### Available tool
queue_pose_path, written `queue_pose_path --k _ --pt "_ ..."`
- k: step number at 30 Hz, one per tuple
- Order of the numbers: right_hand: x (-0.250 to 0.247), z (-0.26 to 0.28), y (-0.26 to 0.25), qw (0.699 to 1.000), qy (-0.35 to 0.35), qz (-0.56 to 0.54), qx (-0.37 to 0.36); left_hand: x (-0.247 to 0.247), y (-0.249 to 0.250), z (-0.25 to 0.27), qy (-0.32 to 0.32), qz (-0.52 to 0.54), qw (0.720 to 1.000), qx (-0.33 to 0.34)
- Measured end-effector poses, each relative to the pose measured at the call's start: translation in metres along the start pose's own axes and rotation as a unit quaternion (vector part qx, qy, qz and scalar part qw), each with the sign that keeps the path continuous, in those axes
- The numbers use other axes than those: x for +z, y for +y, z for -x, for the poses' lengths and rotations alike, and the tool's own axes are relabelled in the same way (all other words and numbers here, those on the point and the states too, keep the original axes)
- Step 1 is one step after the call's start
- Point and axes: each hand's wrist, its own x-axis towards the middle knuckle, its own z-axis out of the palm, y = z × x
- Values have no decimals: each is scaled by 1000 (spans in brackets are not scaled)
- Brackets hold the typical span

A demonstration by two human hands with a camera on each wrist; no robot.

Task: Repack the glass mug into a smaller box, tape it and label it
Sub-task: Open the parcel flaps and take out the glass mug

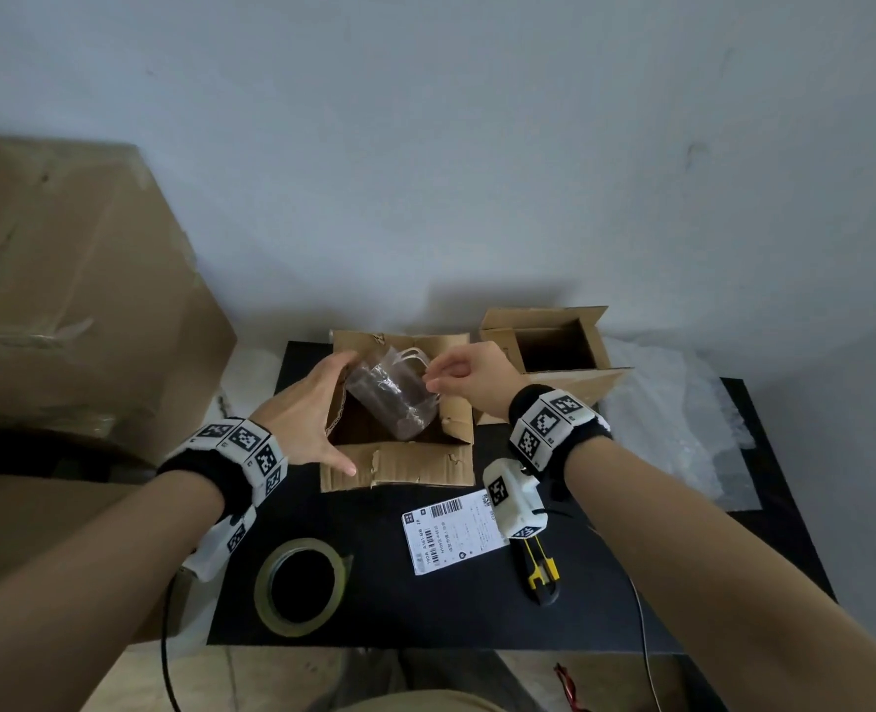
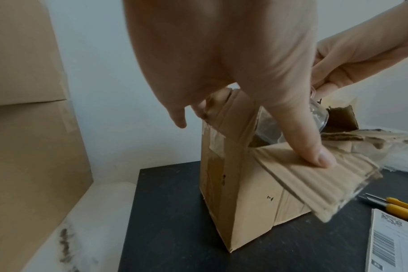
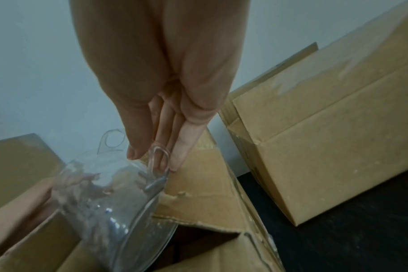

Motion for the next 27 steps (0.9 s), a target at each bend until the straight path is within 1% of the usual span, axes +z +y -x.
queue_pose_path --k 2,4,10,18,24,27 --pt "2 1 2 1000 7 -19 4 0 -2 0 -4 15 1000 -2" --pt "4 3 3 999 13 -32 0 0 -3 0 -10 6 1000 -13" --pt "6 9 9 999 38 -26 -8 -3 -3 -1 -10 -15 1000 -19" --pt "9 13 22 996 22 -83 0 -5 0 -3 11 -34 999 -5" --pt "14 6 20 993 35 -112 -7 -13 -3 -6 21 -42 999 -17" --pt "17 -1 16 994 30 -103 -13 -19 -8 -8 20 -48 998 -27"
